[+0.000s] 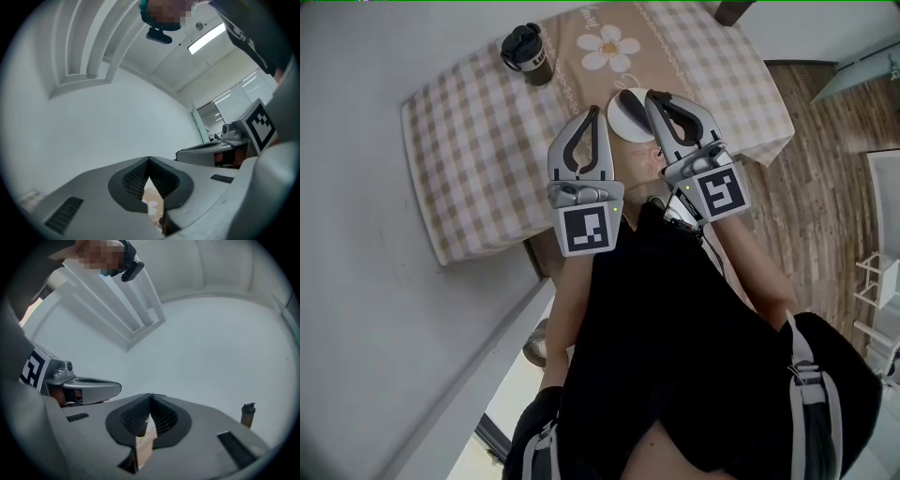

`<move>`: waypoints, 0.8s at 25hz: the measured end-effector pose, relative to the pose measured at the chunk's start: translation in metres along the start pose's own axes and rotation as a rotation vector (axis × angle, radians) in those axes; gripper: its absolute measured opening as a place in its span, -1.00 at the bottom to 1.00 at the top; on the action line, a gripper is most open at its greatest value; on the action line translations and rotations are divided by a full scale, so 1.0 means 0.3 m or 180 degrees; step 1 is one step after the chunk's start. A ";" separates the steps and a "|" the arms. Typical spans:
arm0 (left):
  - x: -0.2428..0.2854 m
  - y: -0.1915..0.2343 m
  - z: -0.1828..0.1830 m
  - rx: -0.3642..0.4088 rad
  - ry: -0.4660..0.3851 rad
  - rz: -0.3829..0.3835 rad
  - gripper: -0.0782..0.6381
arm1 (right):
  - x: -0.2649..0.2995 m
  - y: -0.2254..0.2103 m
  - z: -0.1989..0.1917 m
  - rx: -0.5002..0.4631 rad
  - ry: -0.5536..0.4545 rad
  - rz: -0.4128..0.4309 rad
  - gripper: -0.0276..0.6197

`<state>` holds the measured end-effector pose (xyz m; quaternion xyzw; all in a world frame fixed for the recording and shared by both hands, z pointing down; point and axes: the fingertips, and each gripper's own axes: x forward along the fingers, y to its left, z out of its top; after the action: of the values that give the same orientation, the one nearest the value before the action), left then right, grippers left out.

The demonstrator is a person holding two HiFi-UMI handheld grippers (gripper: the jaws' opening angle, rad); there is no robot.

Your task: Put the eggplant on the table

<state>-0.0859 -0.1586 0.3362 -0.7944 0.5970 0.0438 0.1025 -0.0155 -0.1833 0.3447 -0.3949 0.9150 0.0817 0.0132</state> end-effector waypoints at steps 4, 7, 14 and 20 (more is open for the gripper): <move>-0.002 0.007 -0.025 -0.0012 0.0013 0.0015 -0.77 | 0.011 0.003 -0.040 0.0058 0.0049 0.0002 -0.90; -0.003 0.006 -0.040 -0.0030 -0.0024 0.0023 -0.78 | 0.012 0.006 -0.070 0.0080 0.0084 0.0003 -0.90; -0.001 -0.003 -0.084 -0.0066 0.0000 0.0031 -0.77 | 0.010 0.009 -0.131 0.0060 0.0139 0.0037 -0.90; -0.013 -0.016 -0.122 -0.0085 0.0014 -0.0005 -0.77 | 0.004 0.022 -0.177 0.0048 0.0216 0.0049 -0.90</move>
<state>-0.0844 -0.1617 0.3732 -0.7963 0.5960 0.0499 0.0906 -0.0190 -0.1883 0.3977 -0.3903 0.9185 0.0615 -0.0156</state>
